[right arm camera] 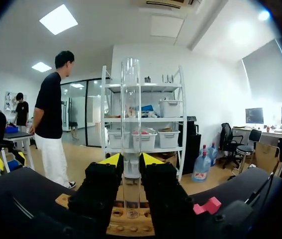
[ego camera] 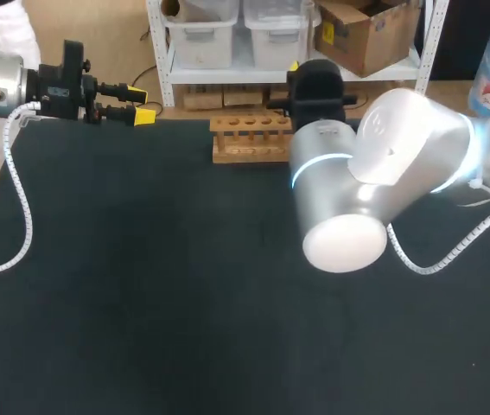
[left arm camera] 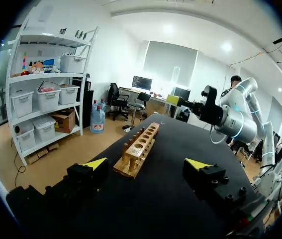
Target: Grasp the test tube, adjust it, and insert it.
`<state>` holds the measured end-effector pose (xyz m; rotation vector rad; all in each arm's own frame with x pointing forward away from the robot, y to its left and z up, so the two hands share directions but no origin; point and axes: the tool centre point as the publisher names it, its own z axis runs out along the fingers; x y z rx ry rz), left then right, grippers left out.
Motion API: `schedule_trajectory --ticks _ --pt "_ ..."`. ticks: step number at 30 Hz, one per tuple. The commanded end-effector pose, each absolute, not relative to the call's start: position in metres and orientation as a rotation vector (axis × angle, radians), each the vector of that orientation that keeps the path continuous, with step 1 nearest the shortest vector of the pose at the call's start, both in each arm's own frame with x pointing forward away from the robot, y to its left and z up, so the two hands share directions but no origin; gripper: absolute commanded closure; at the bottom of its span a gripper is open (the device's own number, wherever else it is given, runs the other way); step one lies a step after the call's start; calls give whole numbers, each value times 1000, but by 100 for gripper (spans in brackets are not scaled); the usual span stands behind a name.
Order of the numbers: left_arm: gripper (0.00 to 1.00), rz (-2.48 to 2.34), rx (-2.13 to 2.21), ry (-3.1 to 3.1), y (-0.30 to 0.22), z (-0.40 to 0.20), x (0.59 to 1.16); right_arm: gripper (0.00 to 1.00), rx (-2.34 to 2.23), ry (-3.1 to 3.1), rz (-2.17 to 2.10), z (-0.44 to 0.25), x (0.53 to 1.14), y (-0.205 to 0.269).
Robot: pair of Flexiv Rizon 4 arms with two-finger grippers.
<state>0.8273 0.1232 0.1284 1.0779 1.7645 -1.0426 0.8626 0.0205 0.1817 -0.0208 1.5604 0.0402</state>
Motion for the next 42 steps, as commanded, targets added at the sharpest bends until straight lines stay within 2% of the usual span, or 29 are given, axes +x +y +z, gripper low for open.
schedule_trajectory --ticks 1,42 --pt "0 -1043 1079 1760 124 127 828 100 -48 1493 80 174 869 22" --pt "0 -1043 1079 1760 124 127 828 100 -32 1523 82 142 891 15"
